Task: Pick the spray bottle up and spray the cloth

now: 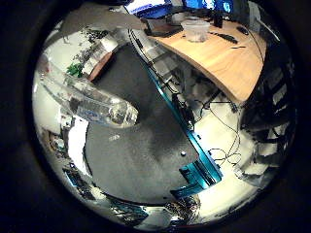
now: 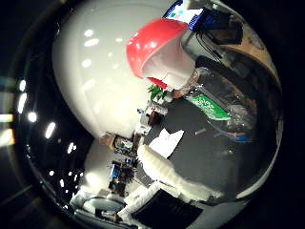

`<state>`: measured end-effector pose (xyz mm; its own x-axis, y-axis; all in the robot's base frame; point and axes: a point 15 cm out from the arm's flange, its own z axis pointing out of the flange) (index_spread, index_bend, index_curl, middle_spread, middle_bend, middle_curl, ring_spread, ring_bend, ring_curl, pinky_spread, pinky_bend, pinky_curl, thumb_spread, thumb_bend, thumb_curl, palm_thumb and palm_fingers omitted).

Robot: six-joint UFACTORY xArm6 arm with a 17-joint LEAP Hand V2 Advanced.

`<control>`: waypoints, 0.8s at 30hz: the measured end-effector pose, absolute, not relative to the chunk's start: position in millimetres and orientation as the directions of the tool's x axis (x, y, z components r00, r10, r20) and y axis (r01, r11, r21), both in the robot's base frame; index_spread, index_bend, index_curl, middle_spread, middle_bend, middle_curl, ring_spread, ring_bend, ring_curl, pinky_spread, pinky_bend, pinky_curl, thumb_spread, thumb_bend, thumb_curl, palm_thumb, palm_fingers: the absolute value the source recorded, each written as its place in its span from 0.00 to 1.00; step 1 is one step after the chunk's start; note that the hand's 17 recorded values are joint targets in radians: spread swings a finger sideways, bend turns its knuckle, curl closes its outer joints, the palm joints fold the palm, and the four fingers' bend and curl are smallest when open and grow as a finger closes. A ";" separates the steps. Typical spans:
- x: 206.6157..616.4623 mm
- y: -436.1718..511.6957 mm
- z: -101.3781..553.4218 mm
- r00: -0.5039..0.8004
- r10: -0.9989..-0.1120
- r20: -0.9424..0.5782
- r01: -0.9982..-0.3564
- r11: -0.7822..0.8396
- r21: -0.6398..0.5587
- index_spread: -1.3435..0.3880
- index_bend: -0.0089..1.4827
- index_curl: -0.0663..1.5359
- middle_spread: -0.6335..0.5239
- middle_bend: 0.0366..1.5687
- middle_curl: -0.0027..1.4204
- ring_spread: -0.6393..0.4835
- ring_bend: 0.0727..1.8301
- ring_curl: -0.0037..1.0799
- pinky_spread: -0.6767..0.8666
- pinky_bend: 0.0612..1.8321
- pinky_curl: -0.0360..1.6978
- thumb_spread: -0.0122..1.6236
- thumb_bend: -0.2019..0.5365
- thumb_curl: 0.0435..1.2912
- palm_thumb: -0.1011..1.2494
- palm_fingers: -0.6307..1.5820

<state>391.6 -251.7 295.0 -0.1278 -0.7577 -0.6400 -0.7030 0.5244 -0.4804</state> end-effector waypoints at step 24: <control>515.3 -211.6 280.6 0.012 -0.697 -0.717 -0.754 0.465 -0.464 0.44 0.21 0.27 0.18 0.47 0.39 0.25 0.60 0.37 0.07 0.64 0.09 0.53 0.24 0.38 0.58 0.89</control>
